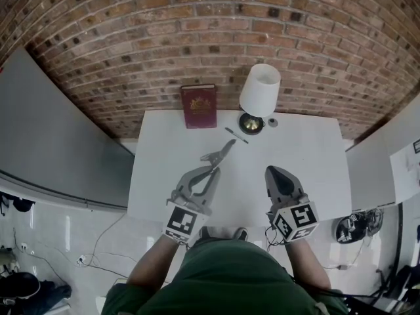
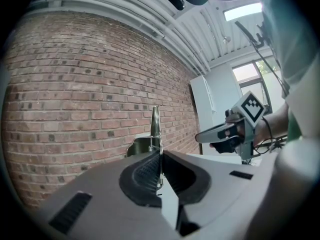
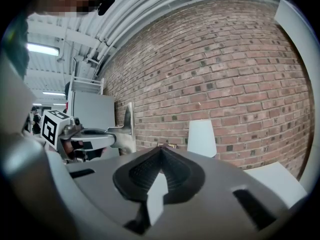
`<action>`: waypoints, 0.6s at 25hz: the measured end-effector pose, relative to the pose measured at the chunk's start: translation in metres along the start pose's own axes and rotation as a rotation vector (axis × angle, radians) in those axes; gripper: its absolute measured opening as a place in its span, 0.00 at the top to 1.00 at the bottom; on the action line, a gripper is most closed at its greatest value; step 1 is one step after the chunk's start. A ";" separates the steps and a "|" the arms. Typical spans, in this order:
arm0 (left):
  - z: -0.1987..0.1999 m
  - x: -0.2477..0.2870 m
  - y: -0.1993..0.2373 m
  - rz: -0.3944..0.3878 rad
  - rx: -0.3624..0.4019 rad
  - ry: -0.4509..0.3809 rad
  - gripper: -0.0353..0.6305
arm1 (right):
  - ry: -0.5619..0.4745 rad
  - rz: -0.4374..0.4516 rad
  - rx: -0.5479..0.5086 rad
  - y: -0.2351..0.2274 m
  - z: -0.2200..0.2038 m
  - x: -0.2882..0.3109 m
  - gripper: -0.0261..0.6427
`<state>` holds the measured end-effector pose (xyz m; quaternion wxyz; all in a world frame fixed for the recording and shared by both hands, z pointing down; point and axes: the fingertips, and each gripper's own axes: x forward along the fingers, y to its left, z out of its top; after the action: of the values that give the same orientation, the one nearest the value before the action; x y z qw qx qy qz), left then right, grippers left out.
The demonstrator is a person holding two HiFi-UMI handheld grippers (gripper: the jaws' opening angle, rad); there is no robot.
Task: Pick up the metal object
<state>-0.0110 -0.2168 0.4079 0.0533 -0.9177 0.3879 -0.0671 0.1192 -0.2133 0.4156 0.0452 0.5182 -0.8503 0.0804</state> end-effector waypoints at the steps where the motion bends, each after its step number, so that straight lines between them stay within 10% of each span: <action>1: 0.000 0.000 0.000 0.000 0.000 0.000 0.93 | -0.002 0.001 0.001 0.000 0.000 0.000 0.96; 15: -0.004 -0.002 0.003 -0.001 -0.014 0.009 0.93 | -0.023 -0.025 -0.022 0.001 0.005 -0.003 0.96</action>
<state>-0.0152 -0.2174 0.4116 0.0450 -0.9180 0.3882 -0.0682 0.1199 -0.2113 0.4100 0.0424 0.5291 -0.8450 0.0647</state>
